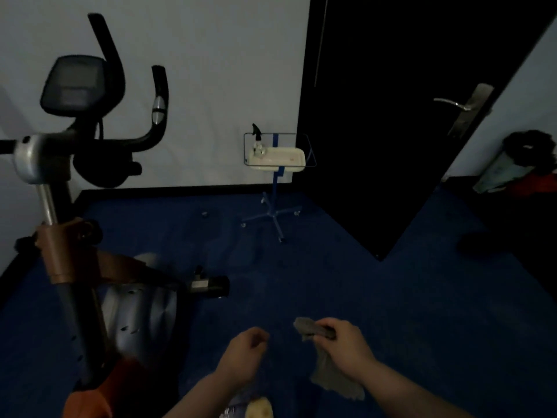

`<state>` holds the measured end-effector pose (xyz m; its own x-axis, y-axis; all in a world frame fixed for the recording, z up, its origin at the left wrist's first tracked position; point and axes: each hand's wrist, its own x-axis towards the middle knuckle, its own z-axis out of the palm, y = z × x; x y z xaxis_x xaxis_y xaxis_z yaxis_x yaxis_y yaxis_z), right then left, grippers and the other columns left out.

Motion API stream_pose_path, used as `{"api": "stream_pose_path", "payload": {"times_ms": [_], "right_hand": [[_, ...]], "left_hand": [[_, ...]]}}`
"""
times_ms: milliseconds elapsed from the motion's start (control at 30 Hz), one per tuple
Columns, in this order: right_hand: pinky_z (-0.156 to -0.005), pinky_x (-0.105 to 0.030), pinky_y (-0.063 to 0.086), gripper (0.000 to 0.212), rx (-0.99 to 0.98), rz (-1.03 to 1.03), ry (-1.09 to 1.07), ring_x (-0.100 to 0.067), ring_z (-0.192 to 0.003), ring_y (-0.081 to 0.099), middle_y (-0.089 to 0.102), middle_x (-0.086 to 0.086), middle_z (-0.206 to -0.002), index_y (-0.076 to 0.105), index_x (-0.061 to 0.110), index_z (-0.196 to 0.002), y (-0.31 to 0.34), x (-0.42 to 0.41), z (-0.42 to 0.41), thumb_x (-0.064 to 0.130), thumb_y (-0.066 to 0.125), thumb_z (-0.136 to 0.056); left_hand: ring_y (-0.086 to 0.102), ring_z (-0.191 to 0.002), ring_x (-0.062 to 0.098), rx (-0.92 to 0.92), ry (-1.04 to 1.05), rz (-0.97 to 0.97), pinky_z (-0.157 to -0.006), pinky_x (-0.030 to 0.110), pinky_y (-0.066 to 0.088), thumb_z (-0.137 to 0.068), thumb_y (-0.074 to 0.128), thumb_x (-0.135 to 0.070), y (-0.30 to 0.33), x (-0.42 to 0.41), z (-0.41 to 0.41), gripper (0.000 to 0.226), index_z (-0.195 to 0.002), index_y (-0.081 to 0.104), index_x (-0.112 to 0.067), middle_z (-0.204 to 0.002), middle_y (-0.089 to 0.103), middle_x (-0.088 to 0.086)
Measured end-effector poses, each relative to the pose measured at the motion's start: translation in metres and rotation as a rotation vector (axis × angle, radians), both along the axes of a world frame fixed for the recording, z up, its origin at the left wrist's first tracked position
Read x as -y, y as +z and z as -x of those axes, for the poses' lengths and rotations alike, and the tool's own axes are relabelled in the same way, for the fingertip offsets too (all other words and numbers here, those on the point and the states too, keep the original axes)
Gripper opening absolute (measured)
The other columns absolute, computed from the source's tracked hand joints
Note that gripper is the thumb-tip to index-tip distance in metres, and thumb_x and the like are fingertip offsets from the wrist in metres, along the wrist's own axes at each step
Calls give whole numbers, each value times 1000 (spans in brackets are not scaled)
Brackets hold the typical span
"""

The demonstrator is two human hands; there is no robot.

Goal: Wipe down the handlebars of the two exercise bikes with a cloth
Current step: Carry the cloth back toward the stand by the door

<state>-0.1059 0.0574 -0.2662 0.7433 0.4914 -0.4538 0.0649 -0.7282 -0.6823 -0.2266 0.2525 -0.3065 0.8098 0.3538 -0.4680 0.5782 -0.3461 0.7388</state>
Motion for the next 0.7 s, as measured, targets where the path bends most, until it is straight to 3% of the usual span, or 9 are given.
{"api": "stream_pose_path", "payload": {"times_ms": [167, 367, 533, 633, 700], "right_hand": [[-72, -16, 48, 14, -49, -68, -139, 2, -86, 60, 66, 15, -93, 64, 37, -91, 0, -27, -44, 24, 68, -86], [-73, -18, 49, 12, -53, -122, -119, 1, -86, 60, 66, 16, -92, 65, 34, -94, 6, -69, -115, 24, 66, -87], [-75, -17, 48, 14, -34, -139, -31, 3, -86, 58, 62, 20, -90, 63, 34, -97, 6, -99, -186, 25, 66, -87], [-77, -20, 51, 14, -47, -136, 2, 0, -88, 60, 64, 17, -93, 64, 34, -97, 7, -109, -236, 25, 67, -86], [-72, -16, 49, 14, -41, -141, 5, 1, -86, 59, 64, 17, -92, 65, 33, -97, 8, -113, -270, 25, 67, -86]], "left_hand": [[61, -84, 7, -36, 0, -36, -74, 18, 46, -89, 52, -12, 10, -42, -46, 15, -92, 60, -24, -95, 68, -2], [63, -88, 6, -24, 6, 0, -77, 16, 48, -89, 52, -11, 7, -69, -105, 19, -89, 61, -28, -97, 69, -4], [67, -92, 17, -35, 59, 28, -88, 34, 54, -87, 54, -10, 2, -89, -164, 15, -91, 65, -18, -96, 71, 2], [64, -83, 10, -30, 78, 5, -85, 32, 53, -87, 54, -9, 8, -99, -209, 17, -82, 61, -23, -88, 70, -2], [63, -81, 4, -18, 93, -4, -77, 23, 52, -88, 53, -11, 15, -105, -242, 19, -81, 61, -26, -87, 69, -8]]}}
